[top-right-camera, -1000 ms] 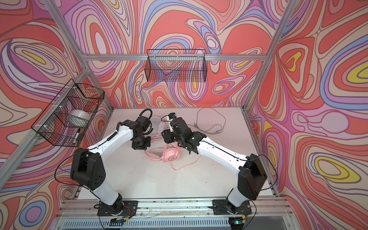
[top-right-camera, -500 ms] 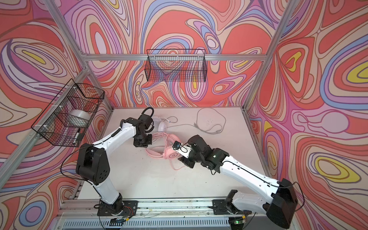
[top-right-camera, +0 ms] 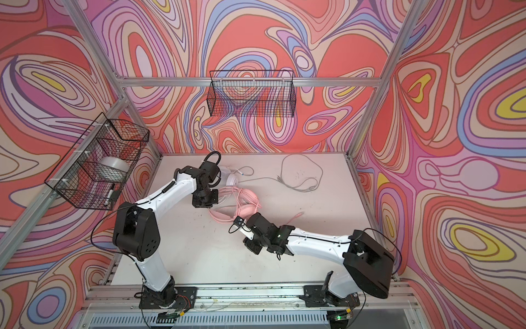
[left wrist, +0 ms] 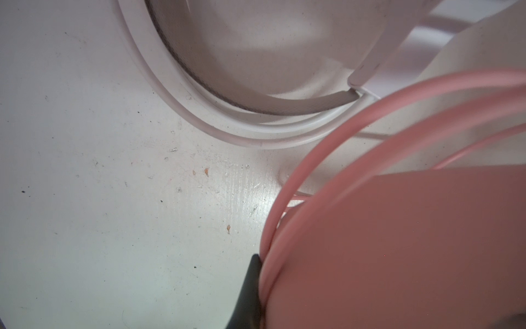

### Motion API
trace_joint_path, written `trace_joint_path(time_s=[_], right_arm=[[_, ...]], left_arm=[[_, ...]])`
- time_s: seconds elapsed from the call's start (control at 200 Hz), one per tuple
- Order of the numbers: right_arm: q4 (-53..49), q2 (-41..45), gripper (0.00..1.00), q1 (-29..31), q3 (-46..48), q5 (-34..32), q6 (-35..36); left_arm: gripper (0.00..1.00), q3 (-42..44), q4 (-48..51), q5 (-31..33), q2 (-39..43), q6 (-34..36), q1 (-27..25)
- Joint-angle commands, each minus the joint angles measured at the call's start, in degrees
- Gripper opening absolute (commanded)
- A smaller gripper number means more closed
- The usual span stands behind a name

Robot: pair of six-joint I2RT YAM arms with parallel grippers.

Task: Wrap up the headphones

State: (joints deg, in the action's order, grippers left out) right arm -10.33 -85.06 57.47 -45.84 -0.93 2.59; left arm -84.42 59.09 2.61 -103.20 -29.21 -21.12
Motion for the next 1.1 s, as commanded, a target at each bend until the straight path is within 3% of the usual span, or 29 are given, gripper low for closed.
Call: trace_joint_path(time_s=[0.0,0.245,0.471,0.741,0.917,1.097], right_arm=[[3.09,-4.36,0.39,0.63,-1.39,-4.02,-4.88],[2.18,-9.85,0.37,0.66,-3.23,-7.10,-7.50],[0.92,-13.40,0.34,0.69,-4.34,-6.72,-5.68],[-1.49,-13.56,0.13,0.75,-3.87,-3.02,-9.76],[-3.52,-12.18,0.00,0.72,-2.33,-2.15,-8.30],[-4.45,-8.35,0.00,0.82,-2.12,-2.34,-7.36]], left_arm=[[0.00,-1.75,-0.12,-1.21,-0.30,-1.31,-0.13],[0.00,-1.79,-0.03,-1.11,-0.34,-1.26,-0.13],[0.00,-2.22,-0.11,-1.33,-0.67,-1.20,-0.14],[0.00,-2.15,-0.23,-1.29,-0.48,-1.54,-0.14],[0.00,-2.50,-0.20,-1.55,-1.02,-1.42,-0.10],[0.00,-2.24,-0.52,-1.50,-0.44,-1.72,-0.09]])
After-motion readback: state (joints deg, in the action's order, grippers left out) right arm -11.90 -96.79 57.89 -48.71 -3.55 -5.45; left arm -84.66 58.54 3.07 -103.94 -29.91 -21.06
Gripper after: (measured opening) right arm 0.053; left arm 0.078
